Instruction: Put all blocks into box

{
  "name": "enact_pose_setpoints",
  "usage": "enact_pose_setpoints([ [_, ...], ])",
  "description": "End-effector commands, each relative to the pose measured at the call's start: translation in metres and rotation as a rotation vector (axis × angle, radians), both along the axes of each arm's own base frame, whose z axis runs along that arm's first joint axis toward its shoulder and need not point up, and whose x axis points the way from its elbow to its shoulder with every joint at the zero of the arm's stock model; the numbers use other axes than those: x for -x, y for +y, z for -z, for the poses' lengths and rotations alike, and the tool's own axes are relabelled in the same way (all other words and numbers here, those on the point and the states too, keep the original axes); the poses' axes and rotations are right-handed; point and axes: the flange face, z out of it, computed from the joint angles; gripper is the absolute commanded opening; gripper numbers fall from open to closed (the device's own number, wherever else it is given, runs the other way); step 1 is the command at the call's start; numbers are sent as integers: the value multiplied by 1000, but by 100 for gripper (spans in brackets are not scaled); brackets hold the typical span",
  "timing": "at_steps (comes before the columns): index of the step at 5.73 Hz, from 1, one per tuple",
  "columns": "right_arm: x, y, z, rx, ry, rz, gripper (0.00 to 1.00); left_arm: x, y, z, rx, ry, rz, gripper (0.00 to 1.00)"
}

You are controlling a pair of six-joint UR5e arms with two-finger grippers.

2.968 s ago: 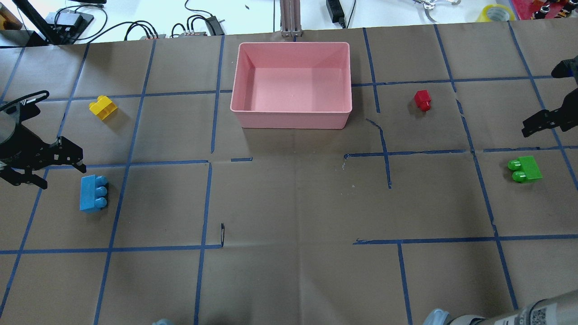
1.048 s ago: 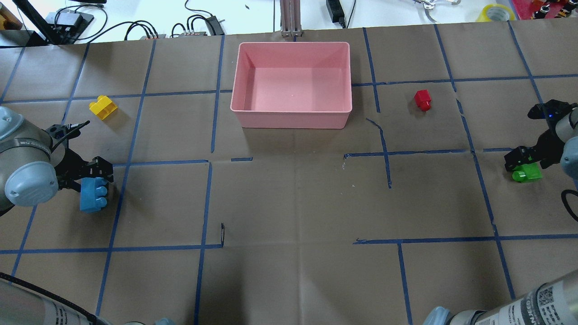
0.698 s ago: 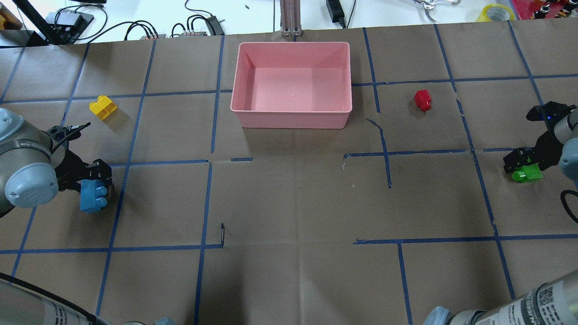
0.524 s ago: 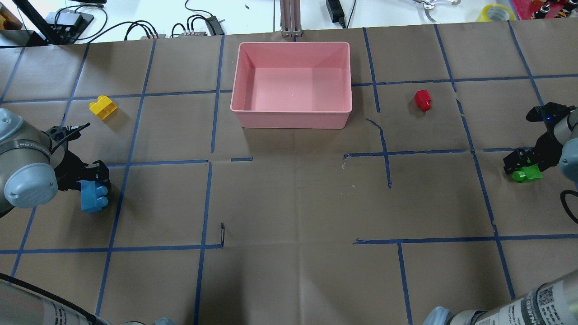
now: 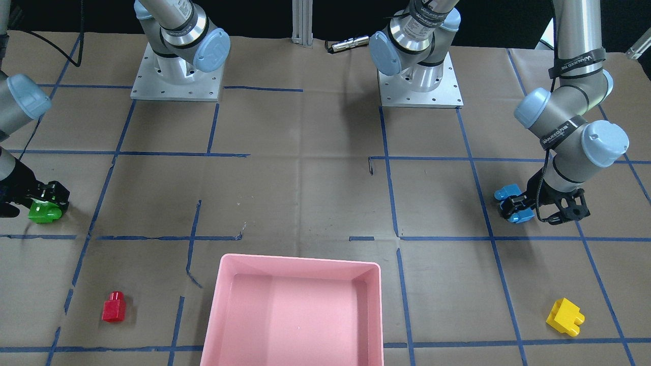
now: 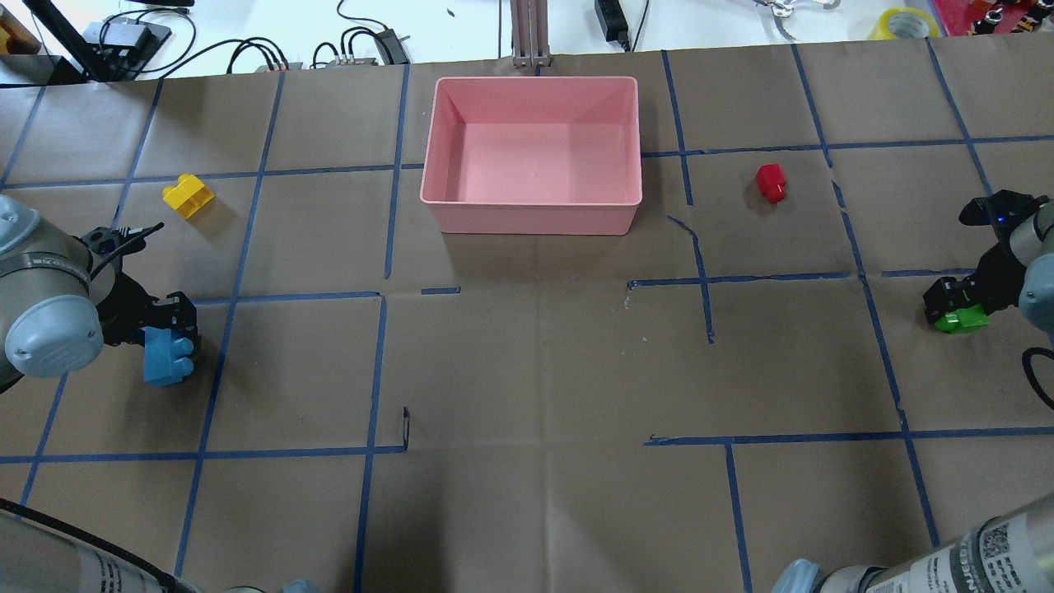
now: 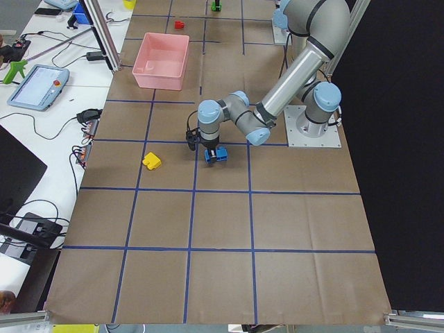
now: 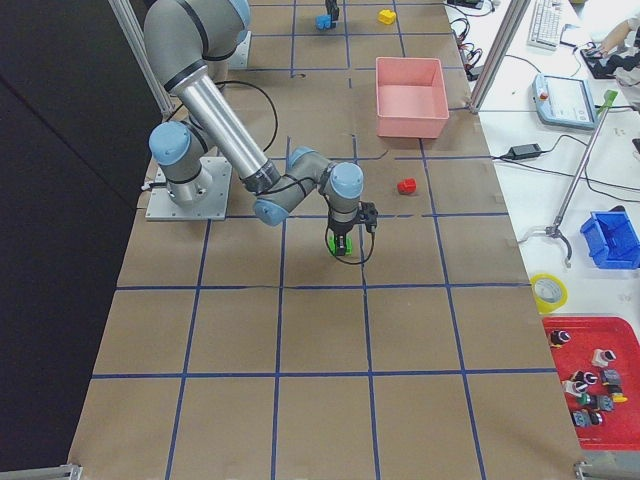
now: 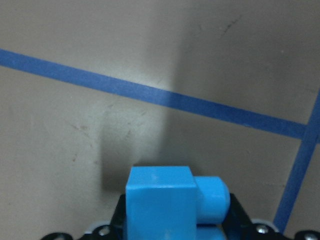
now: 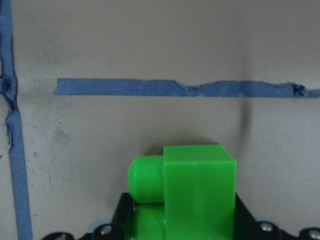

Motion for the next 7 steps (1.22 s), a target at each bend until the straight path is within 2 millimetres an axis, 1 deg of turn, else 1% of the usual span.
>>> enact_pose_setpoints([
  [1, 1, 2, -6, -29, 31, -4, 38, -8, -20, -64, 53, -31, 8, 27],
  [2, 3, -2, -26, -19, 45, -5, 32, -16, -43, -117, 65, -33, 21, 23],
  [3, -1, -2, -62, 0, 58, -9, 24, 21, -84, -174, 78, -32, 111, 24],
  [4, -16, -12, -94, -6, 47, 47, 10, 89, -129, -220, 67, -15, 226, 24],
  [5, -28, -29, -130, 2, 40, 27, 7, 141, -175, -232, 90, -19, 301, 25],
  [6, -53, -56, -164, 65, 55, -32, 8, 209, -222, -232, 131, 7, 370, 25],
  [7, -89, -81, -195, 132, -5, -21, 8, 288, -252, -222, 149, 43, 368, 25],
])
